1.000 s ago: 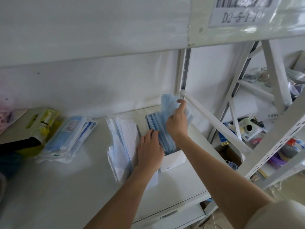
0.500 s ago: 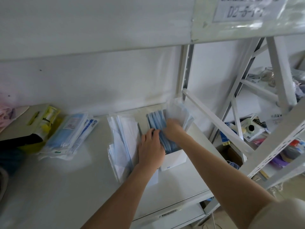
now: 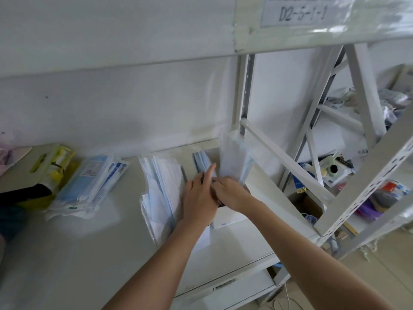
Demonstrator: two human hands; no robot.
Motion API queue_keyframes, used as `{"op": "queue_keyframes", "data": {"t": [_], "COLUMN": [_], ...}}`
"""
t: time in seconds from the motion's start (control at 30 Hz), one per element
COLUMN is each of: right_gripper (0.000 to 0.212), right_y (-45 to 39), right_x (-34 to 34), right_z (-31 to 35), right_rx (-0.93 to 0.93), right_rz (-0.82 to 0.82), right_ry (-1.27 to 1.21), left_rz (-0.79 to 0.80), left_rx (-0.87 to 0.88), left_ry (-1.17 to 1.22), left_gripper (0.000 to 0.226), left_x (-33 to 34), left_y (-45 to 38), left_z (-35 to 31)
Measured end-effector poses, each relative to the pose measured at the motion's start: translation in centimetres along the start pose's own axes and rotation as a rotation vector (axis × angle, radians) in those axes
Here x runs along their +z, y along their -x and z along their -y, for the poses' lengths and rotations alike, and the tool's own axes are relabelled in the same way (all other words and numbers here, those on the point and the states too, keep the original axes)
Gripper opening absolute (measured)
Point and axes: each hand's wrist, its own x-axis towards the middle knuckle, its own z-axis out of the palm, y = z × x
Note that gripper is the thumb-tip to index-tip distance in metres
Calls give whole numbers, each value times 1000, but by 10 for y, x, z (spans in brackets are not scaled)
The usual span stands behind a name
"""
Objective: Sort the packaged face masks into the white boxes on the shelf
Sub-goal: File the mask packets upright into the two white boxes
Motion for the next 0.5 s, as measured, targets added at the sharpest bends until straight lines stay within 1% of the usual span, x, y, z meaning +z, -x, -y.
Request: {"op": "queue_keyframes", "data": {"t": [0.1, 0.17, 0.2, 0.3, 0.37, 0.43, 0.5], "right_gripper": [28, 16, 13, 21, 20, 18, 18], "right_y": [-3, -3, -4, -6, -6, -6, -8], "right_x": [-2, -3, -3, -3, -4, -5, -5], "right_z": [-4, -4, -3, -1, -1, -5, -11], "right_rx": [68, 146, 174, 191, 191, 192, 201], "right_rz": [-22, -35, -30, -15, -27, -59, -110], "right_ry": [-43, -64, -72, -84, -77, -71, -122], "left_rz": [17, 0, -8, -21, -29, -35, -24], "left_rx": [-11, -18, -20, -31, -47, -50, -34], "left_ry": [-78, -31, -3, 60, 95, 85, 51], "left_gripper": [56, 53, 53, 56, 58, 57, 59], "left_x": [3, 3, 3, 3, 4, 5, 7], "left_y": [0, 0, 0, 0, 1, 1, 0], "left_z": [2, 3, 3, 6, 6, 6, 7]}}
